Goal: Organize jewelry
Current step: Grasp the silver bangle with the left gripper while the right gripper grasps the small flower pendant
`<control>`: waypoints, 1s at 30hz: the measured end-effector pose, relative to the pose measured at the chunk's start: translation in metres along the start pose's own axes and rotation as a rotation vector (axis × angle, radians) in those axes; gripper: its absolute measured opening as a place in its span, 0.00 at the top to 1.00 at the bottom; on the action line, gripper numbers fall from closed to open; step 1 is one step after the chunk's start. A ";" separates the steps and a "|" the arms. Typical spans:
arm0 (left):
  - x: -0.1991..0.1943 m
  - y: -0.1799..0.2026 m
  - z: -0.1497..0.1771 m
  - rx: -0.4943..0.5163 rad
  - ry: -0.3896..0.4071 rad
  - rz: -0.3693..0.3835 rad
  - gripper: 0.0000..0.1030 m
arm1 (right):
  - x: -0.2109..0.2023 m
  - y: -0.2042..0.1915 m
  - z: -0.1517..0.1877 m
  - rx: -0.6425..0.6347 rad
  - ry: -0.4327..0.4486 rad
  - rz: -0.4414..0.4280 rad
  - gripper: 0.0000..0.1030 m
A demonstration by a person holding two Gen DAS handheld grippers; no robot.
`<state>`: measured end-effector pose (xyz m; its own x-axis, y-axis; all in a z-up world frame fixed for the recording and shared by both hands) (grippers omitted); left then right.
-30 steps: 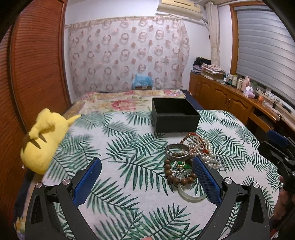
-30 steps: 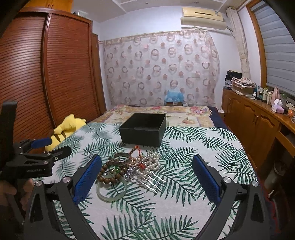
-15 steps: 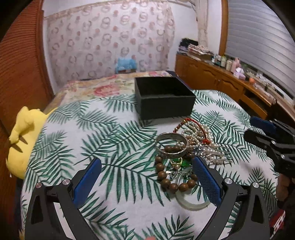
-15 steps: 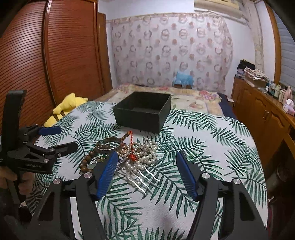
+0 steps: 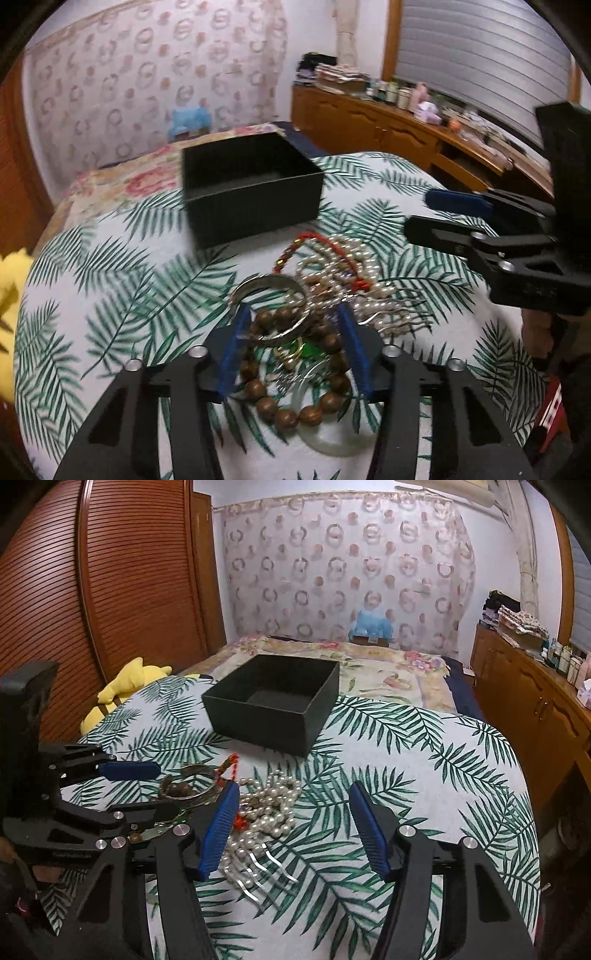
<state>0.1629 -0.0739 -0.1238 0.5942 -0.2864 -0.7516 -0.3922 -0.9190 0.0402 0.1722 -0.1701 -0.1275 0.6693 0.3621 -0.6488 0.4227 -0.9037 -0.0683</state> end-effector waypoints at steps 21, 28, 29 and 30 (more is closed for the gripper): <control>-0.002 -0.006 -0.011 0.012 0.013 0.066 0.97 | 0.027 -0.009 -0.005 -0.056 -0.060 -0.035 0.40; -0.023 -0.016 -0.022 -0.025 0.078 0.065 0.97 | 0.042 -0.022 -0.010 -0.061 -0.096 -0.118 0.58; -0.023 -0.019 -0.023 -0.029 0.079 0.061 0.97 | 0.045 -0.023 -0.010 -0.059 -0.102 -0.132 0.62; -0.023 -0.022 -0.024 -0.033 0.079 0.054 0.97 | 0.047 -0.025 -0.011 -0.057 -0.108 -0.145 0.64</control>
Point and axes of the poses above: each gripper's, at about its wrist camera, not at the fingertips, and x roughly the way its jaws point, y to its right, z to its underside, the point moved 6 cm from there along x, roughly the way its jaws point, and after that the axes turned 3 degrees about -y, right-handed, at the moved point
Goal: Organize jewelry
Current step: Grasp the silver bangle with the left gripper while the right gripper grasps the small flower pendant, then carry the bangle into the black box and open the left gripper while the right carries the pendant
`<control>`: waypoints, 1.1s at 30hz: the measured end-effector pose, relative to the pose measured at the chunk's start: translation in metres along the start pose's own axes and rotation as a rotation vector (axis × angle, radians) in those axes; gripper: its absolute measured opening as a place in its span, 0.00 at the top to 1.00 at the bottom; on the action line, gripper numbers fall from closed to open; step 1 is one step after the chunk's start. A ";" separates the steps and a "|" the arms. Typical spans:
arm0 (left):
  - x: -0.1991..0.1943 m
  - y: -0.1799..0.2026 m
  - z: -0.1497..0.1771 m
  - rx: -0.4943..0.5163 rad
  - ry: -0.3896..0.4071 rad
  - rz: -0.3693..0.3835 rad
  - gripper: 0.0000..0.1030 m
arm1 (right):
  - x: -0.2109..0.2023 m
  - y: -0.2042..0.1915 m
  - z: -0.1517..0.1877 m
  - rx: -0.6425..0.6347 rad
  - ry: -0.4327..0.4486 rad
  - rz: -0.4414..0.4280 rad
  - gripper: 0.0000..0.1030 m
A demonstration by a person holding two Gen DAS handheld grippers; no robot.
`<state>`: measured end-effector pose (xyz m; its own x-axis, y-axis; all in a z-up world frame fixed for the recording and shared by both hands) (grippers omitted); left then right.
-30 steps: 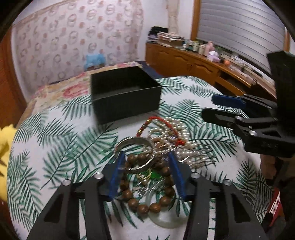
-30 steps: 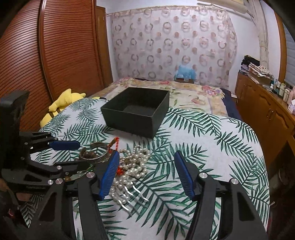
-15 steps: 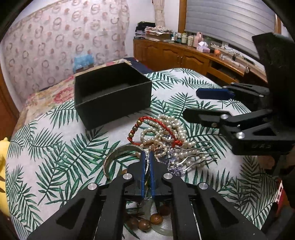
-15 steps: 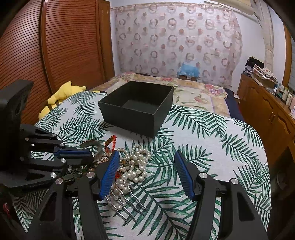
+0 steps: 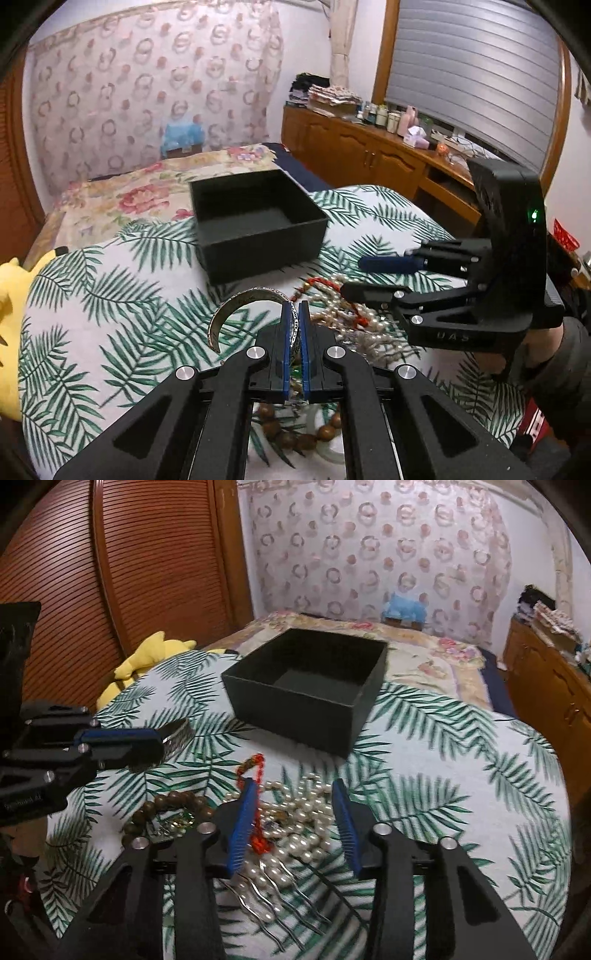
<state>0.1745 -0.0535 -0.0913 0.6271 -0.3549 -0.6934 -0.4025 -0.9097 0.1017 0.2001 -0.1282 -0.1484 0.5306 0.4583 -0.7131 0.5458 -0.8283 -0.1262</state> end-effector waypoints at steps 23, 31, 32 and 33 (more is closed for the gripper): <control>-0.005 -0.025 -0.022 -0.004 0.040 -0.005 0.97 | -0.044 -0.018 -0.066 -0.086 0.078 -0.116 0.97; -0.006 -0.033 -0.035 -0.011 0.054 -0.008 0.97 | -0.050 -0.013 -0.089 -0.099 0.098 -0.104 0.97; -0.006 -0.034 -0.036 -0.010 0.055 -0.007 0.97 | -0.053 -0.013 -0.092 -0.102 0.105 -0.104 0.97; -0.006 -0.035 -0.036 -0.010 0.055 -0.007 0.97 | -0.057 -0.013 -0.094 -0.106 0.113 -0.102 0.97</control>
Point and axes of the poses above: each gripper's, at about its wrist camera, not at the fingertips, and x roughly the way its jaws point, y to its right, z to its underside, the point moved 6 cm from there along x, roughly the way its jaws point, and after that the axes turned 3 degrees about -y, right-handed, at the moved point
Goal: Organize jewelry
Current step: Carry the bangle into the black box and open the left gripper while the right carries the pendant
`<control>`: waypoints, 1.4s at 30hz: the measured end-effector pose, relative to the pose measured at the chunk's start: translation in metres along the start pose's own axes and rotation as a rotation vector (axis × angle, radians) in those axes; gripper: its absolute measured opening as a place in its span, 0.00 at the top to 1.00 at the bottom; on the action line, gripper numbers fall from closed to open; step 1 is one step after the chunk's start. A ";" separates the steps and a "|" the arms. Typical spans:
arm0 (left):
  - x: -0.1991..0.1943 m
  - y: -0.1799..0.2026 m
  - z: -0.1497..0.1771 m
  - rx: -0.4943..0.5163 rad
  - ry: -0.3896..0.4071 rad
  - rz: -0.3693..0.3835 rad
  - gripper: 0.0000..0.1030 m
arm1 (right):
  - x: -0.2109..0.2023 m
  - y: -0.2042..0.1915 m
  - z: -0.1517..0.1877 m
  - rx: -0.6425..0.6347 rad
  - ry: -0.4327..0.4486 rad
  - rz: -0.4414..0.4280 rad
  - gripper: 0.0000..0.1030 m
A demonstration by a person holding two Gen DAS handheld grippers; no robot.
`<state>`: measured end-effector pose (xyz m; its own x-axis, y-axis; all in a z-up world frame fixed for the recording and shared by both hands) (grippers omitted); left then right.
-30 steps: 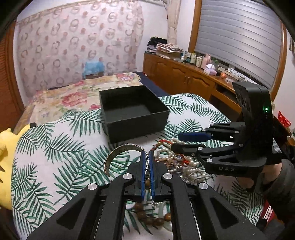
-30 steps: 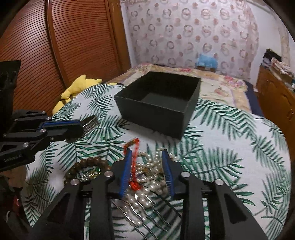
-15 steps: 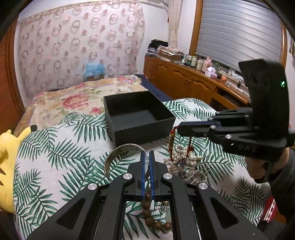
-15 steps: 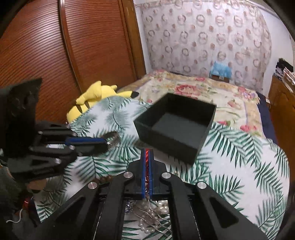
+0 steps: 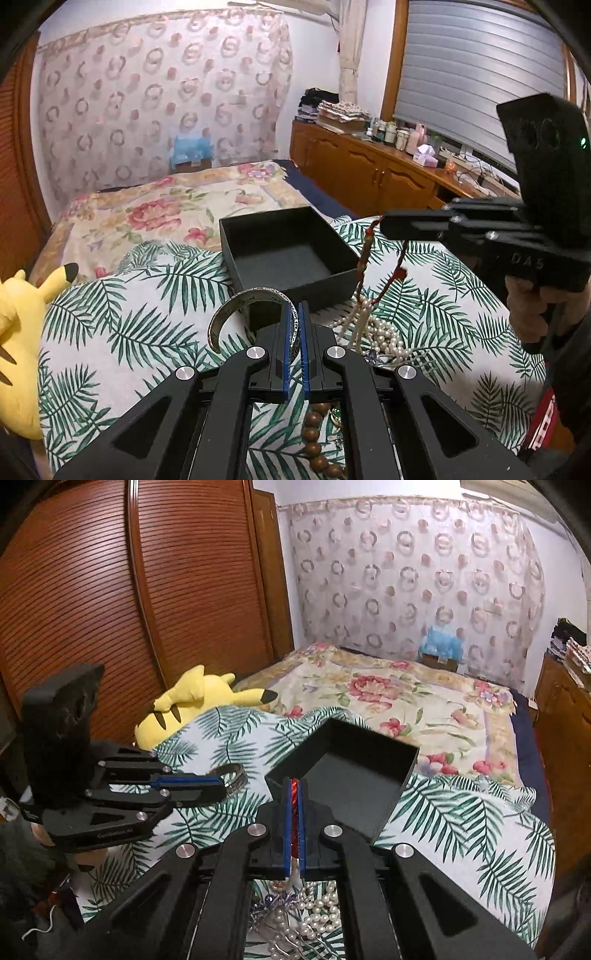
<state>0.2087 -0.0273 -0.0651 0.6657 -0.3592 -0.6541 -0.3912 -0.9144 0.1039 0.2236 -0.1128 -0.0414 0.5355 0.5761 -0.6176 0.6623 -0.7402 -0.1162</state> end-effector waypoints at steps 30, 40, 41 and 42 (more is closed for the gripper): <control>0.018 0.000 0.015 -0.015 -0.046 0.027 0.97 | -0.002 0.071 0.058 0.069 -0.080 0.249 0.81; 0.013 -0.004 0.019 -0.025 -0.042 0.022 0.97 | 0.048 0.000 0.076 -0.028 -0.167 0.034 0.75; 0.013 -0.004 0.019 -0.024 -0.041 0.019 0.97 | 0.053 -0.005 0.079 -0.036 -0.182 0.020 0.77; 0.012 -0.005 0.019 -0.022 -0.040 0.017 0.97 | 0.061 -0.011 0.083 -0.049 -0.204 0.005 0.79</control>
Point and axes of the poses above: each gripper's, at about its wrist camera, not at the fingertips, and x roughly the way its jaws point, y to its right, z to its underside, the point moved 6 cm from there along x, roughly the way its jaws point, and after that the axes turned 3 degrees about -y, right-handed, at the moved point
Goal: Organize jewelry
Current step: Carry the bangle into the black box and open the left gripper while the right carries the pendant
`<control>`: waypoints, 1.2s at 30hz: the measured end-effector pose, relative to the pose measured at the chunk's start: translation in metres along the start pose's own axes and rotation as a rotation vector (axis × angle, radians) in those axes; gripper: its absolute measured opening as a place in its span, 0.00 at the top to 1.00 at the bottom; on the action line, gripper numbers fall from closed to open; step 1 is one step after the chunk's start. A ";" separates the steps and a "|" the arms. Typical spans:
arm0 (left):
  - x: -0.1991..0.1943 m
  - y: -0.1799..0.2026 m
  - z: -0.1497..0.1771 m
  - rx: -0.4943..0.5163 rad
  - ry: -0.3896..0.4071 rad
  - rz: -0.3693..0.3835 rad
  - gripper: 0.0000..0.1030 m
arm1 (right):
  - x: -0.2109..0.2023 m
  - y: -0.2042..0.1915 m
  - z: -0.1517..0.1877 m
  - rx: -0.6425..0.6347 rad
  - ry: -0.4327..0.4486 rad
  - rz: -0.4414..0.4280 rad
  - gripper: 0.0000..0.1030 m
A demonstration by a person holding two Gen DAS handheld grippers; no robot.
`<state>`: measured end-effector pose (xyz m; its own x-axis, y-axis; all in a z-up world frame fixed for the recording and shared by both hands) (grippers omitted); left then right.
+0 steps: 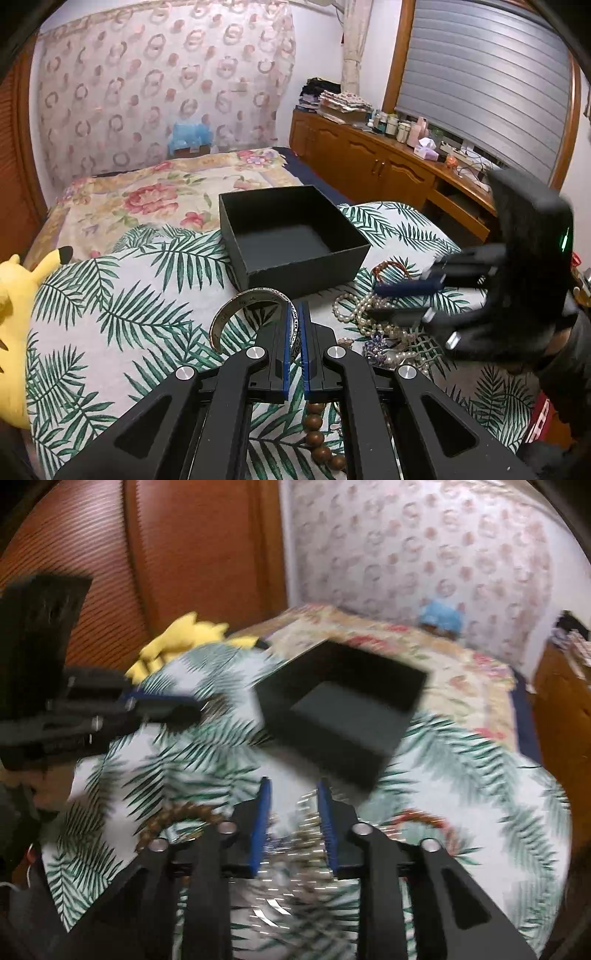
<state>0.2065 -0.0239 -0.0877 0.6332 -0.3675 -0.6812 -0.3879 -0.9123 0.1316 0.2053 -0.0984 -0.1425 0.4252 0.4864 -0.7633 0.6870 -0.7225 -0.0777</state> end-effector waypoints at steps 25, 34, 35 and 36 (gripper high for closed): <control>0.028 0.001 -0.072 0.034 0.017 0.015 0.97 | -0.025 0.067 -0.062 0.069 0.119 0.058 0.92; 0.046 -0.002 -0.080 0.015 0.010 0.000 0.95 | -0.004 0.087 -0.078 0.096 0.129 0.045 0.92; 0.045 -0.003 -0.080 0.010 0.010 0.000 0.95 | -0.002 0.087 -0.078 0.101 0.127 0.041 0.92; 0.044 -0.003 -0.079 0.006 0.011 0.001 0.95 | 0.000 0.089 -0.079 0.106 0.125 0.038 0.92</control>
<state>0.2885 -0.0515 -0.0611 0.6402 -0.3708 -0.6728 -0.3931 -0.9106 0.1278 0.3127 -0.1236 -0.0990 0.5238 0.5104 -0.6821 0.6061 -0.7859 -0.1226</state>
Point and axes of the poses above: each gripper's, at about its wrist camera, not at the fingertips, and x roughly the way its jaws point, y to its right, z to its underside, the point moved 6 cm from there along x, roughly the way its jaws point, and after that the axes turned 3 degrees about -y, right-handed, at the moved point
